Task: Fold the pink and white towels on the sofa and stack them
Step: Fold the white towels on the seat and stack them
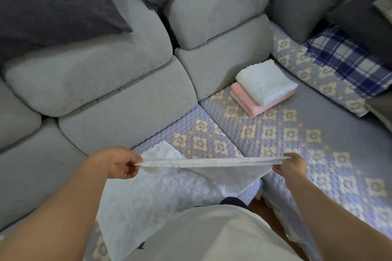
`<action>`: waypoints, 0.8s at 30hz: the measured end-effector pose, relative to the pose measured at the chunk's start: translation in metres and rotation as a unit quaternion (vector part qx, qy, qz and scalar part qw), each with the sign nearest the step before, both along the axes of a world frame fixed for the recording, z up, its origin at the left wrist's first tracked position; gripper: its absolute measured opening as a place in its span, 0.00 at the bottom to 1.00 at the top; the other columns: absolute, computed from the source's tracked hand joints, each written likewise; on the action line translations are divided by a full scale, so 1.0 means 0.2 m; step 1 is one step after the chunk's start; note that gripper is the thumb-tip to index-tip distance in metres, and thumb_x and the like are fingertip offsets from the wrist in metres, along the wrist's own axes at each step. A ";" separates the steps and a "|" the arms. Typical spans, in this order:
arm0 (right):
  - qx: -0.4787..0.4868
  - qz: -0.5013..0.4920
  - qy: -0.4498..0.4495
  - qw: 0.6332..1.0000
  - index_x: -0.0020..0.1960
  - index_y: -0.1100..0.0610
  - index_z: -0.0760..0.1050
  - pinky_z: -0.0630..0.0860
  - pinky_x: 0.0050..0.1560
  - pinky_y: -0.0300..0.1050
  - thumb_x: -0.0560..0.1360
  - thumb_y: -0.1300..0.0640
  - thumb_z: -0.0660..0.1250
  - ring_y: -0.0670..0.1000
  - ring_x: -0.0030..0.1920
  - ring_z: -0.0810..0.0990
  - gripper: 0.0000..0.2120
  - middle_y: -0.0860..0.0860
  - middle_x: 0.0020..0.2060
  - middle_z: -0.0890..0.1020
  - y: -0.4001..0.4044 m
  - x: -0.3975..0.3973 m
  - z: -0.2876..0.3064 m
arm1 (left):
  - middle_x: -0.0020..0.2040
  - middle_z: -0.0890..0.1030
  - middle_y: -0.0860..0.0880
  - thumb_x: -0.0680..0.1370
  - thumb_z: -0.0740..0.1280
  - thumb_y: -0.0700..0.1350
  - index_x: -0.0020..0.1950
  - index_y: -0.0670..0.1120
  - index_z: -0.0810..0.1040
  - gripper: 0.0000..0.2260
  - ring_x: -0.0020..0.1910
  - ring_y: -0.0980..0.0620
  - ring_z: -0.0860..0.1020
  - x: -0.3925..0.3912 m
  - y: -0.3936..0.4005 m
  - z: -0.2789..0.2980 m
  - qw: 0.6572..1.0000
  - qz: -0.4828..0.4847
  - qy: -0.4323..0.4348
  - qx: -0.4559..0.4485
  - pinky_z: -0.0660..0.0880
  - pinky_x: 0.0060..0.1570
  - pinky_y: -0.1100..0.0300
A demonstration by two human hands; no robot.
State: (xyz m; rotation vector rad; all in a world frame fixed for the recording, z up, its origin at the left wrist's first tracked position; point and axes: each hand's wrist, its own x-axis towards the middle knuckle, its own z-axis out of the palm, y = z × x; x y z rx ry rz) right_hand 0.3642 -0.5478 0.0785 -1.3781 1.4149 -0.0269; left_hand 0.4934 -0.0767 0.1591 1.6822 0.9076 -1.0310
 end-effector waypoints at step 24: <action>-0.303 0.345 0.130 0.879 0.67 0.55 0.77 0.78 0.56 0.57 0.76 0.69 0.58 0.60 0.60 0.77 0.23 0.54 0.70 0.72 0.06 -0.35 -0.14 | 0.47 0.78 0.42 0.83 0.59 0.34 0.52 0.42 0.77 0.09 0.43 0.50 0.76 -0.16 -0.24 -0.07 0.912 0.329 -0.164 -0.183 0.75 0.47 0.56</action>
